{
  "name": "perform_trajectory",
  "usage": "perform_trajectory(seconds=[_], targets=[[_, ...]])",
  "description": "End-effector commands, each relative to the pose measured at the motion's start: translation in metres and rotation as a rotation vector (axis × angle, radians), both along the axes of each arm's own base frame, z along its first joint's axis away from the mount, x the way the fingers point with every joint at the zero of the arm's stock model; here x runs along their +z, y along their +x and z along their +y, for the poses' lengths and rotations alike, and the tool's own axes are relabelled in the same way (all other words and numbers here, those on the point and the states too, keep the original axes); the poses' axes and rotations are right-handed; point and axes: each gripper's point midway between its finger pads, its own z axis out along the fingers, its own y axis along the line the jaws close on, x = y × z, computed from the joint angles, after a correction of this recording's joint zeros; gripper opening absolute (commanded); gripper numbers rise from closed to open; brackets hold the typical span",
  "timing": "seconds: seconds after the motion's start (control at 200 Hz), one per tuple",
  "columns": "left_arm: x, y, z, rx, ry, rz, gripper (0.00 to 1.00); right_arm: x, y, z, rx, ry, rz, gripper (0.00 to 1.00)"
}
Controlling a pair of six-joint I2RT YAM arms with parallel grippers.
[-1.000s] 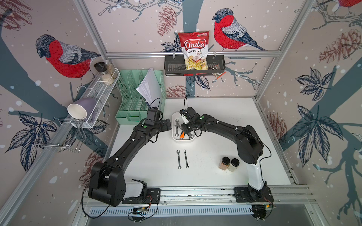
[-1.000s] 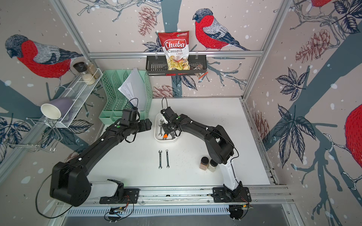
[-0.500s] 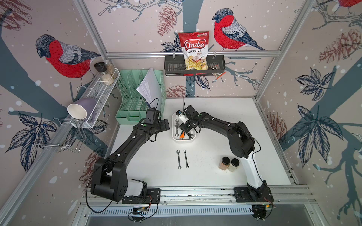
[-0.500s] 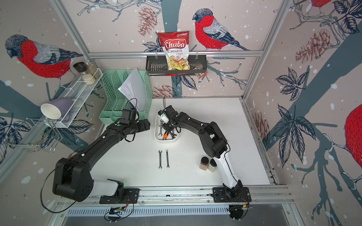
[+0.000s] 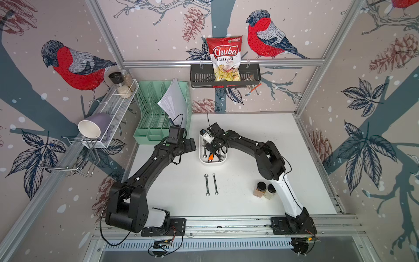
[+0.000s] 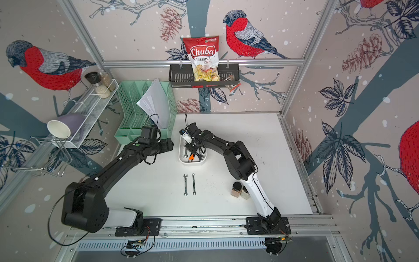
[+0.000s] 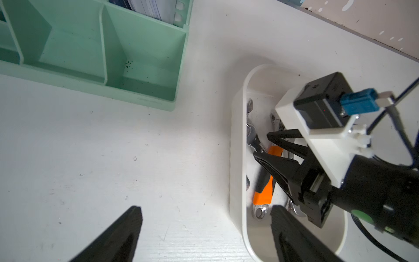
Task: Take out the wrench from the storage box
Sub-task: Pick up the wrench from the storage box.
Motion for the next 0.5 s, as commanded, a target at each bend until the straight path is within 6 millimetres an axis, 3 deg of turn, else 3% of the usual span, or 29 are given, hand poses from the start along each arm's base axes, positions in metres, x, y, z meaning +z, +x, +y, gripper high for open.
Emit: perform_trajectory(seconds=[0.0,0.265,0.495], targets=[[0.001,0.002,0.001,0.001,0.008,-0.009,0.92,-0.004,-0.003,0.001,0.006,-0.013,0.011,0.43],[0.001,0.003,0.003,0.007,0.009,-0.011,0.92,-0.018,-0.003,0.001,-0.007,-0.023,0.029,0.29],[0.0,0.003,0.004,0.008,0.012,-0.008,0.92,-0.016,0.006,0.003,-0.04,-0.02,0.007,0.08]])
